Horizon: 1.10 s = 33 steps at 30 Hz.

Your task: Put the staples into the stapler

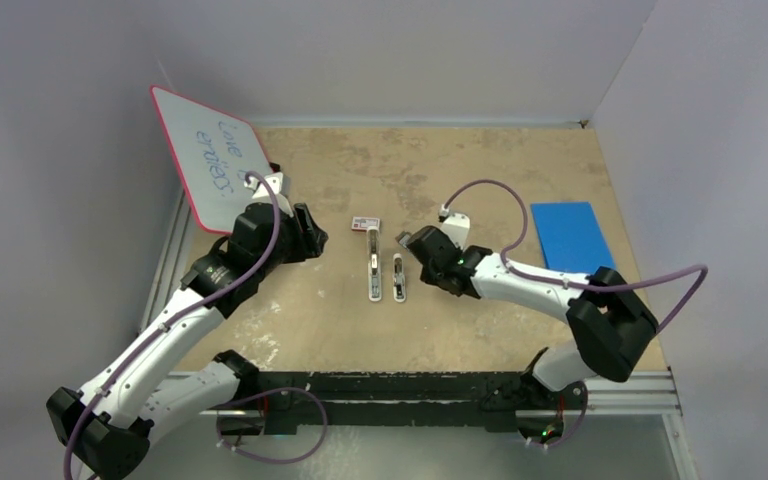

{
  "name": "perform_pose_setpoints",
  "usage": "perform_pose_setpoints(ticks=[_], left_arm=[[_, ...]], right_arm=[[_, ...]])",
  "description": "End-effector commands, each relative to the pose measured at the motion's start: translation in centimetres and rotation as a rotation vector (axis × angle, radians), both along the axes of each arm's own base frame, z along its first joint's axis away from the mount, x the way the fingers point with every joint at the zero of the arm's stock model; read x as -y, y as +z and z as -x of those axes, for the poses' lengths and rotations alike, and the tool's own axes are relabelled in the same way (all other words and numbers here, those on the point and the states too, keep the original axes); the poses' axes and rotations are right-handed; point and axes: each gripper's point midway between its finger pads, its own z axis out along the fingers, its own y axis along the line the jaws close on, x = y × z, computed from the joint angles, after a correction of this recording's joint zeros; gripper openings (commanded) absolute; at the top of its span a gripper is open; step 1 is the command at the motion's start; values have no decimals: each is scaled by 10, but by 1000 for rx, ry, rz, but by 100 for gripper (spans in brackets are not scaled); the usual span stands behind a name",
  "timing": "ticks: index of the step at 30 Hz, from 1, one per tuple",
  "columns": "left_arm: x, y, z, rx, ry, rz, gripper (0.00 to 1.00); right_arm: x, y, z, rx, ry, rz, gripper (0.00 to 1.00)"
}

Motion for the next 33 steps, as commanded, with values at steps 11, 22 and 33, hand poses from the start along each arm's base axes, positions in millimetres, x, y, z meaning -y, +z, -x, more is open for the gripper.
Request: perform_pose_setpoints(ticks=[11,22,33], left_arm=[[-1,9,-4,31,11,12,50],[-1,10,-4,34,6,9,50],[-7,15,-4,53,30,2,50]], right_arm=[[-25,-38,48,-87,240,89,20],[-20,-31,46,-106,119,88,40],[-21,-37,45,-138,15,84,28]])
